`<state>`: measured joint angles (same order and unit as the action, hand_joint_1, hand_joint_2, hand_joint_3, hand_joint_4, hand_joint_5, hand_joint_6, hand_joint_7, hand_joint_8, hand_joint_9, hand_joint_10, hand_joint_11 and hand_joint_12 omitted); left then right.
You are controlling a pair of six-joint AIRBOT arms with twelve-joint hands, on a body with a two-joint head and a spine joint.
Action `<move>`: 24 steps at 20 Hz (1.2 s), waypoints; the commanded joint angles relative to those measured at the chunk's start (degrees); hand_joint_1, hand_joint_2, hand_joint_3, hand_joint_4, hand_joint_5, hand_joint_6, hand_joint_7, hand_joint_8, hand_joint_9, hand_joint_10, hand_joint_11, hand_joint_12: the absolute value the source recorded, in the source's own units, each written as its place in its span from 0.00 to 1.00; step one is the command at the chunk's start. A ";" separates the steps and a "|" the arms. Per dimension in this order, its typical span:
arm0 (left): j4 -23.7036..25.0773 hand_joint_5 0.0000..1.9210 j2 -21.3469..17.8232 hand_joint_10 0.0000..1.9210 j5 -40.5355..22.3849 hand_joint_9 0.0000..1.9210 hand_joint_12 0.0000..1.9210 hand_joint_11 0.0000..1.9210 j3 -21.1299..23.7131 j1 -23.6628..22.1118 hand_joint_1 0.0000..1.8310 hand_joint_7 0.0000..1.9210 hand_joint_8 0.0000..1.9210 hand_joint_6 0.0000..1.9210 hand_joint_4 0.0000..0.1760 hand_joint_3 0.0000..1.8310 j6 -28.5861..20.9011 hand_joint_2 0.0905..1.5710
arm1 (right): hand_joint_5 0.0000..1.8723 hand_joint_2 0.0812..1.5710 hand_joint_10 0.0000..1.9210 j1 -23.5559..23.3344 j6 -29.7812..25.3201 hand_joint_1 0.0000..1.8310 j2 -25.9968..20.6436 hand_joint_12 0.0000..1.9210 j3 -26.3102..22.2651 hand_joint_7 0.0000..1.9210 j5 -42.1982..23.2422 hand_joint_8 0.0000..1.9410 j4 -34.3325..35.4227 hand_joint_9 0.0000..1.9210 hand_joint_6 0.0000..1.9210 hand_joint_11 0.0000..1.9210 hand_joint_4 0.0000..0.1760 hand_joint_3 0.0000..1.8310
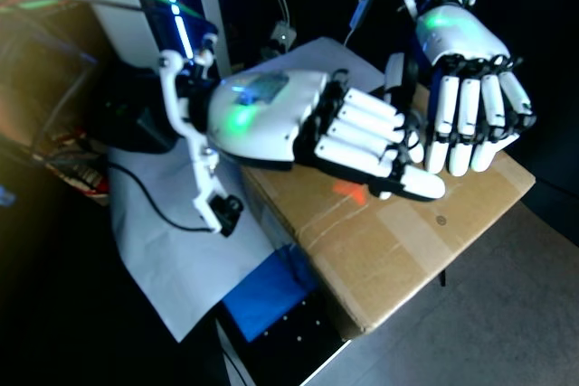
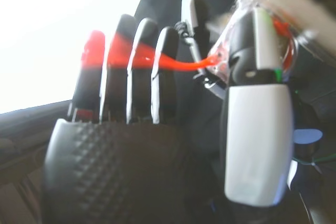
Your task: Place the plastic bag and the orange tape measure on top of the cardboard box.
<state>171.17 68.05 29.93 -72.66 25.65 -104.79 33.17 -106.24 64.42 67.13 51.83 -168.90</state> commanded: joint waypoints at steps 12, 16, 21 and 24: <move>1.40 0.30 -5.01 0.43 11.79 0.06 0.86 0.00 5.31 0.10 0.55 0.26 0.01 0.00 0.00 0.00 0.46 0.62 | 0.17 0.51 0.68 -0.49 0.15 0.50 -5.41 0.90 -1.34 0.07 8.37 0.50 -3.37 0.03 0.17 0.00 0.00 0.00; 1.40 0.28 -5.26 0.49 13.09 0.05 0.89 0.00 6.14 0.07 0.54 0.26 0.01 0.00 0.00 0.00 0.46 0.62 | 0.18 0.50 0.53 -0.69 0.14 0.46 -4.85 0.84 -1.21 0.09 8.44 0.35 -3.68 0.05 0.08 0.00 0.00 0.00; 1.40 0.27 -5.63 0.63 14.63 0.02 0.96 0.00 6.84 0.56 0.52 0.28 0.03 0.00 0.00 0.00 0.46 0.62 | 0.04 0.49 0.01 -1.49 0.14 0.44 -4.88 0.43 -1.26 0.00 8.48 0.00 -3.68 0.00 0.00 0.00 0.45 0.00; 1.40 0.26 -5.62 0.48 14.99 0.01 0.89 0.00 6.85 0.59 0.51 0.23 0.01 0.00 0.00 0.00 0.46 0.63 | 0.00 0.49 0.00 -2.06 0.14 0.35 -4.77 0.03 -1.28 0.00 8.61 0.00 -3.68 0.00 0.00 0.00 0.50 0.00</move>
<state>171.24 62.57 37.19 -65.87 26.72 -104.47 32.05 -106.21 59.61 65.80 53.43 -170.60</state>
